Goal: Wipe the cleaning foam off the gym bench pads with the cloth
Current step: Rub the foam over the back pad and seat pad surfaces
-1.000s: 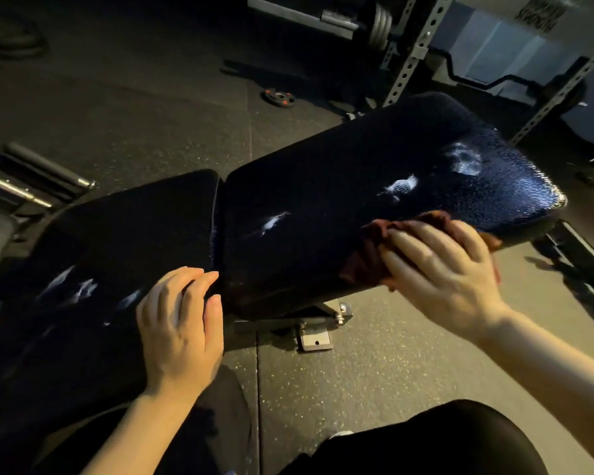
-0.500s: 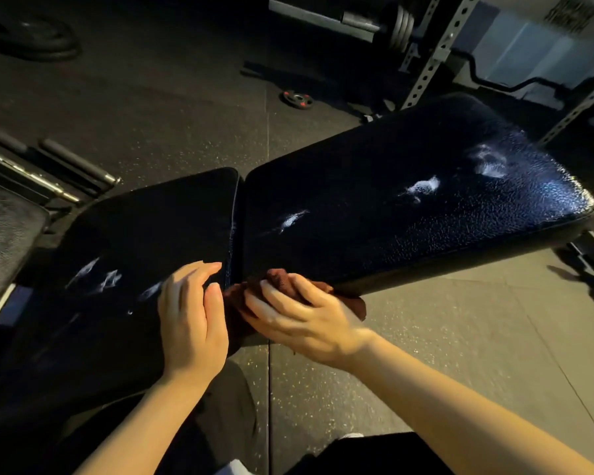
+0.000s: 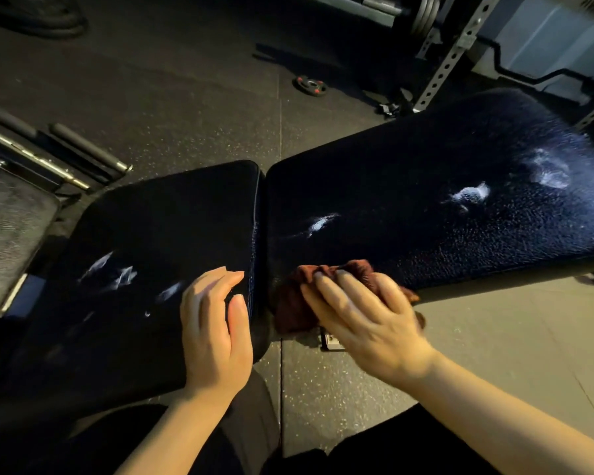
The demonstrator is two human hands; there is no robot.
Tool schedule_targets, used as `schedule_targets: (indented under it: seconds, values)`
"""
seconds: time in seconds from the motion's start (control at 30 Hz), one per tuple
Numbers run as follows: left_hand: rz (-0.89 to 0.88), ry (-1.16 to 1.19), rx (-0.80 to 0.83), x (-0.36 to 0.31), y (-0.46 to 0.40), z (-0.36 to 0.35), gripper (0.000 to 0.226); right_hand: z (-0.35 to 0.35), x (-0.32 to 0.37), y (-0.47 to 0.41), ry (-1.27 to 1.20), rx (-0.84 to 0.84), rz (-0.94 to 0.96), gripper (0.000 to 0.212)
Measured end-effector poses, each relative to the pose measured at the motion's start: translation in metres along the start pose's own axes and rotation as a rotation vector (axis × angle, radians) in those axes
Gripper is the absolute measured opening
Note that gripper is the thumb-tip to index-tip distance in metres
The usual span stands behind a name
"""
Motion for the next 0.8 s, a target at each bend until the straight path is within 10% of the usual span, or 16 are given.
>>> schedule_targets:
  seconds: [0.3, 0.43, 0.8]
  values:
    - [-0.047, -0.042, 0.018, -0.002, -0.003, 0.001, 0.026, -0.013, 0.060, -0.053, -0.105, -0.038, -0.052, 0.025]
    - [-0.124, -0.128, 0.067, -0.005, -0.002, 0.001, 0.026, 0.003, 0.029, -0.033, -0.020, 0.077, 0.174, 0.036]
    - [-0.069, -0.014, 0.059, -0.005, -0.001, 0.001, 0.026, 0.018, -0.069, 0.042, 0.011, 0.019, -0.051, 0.051]
Point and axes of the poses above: each hand's wrist, its own y-axis away from the middle knuckle, its own z-axis out of the back of the hand, x = y × z, the point moved 3 cm from there along -y, towards the middle knuckle, and after that the axes turned 13 degrees about x, right-handed, at the moved point
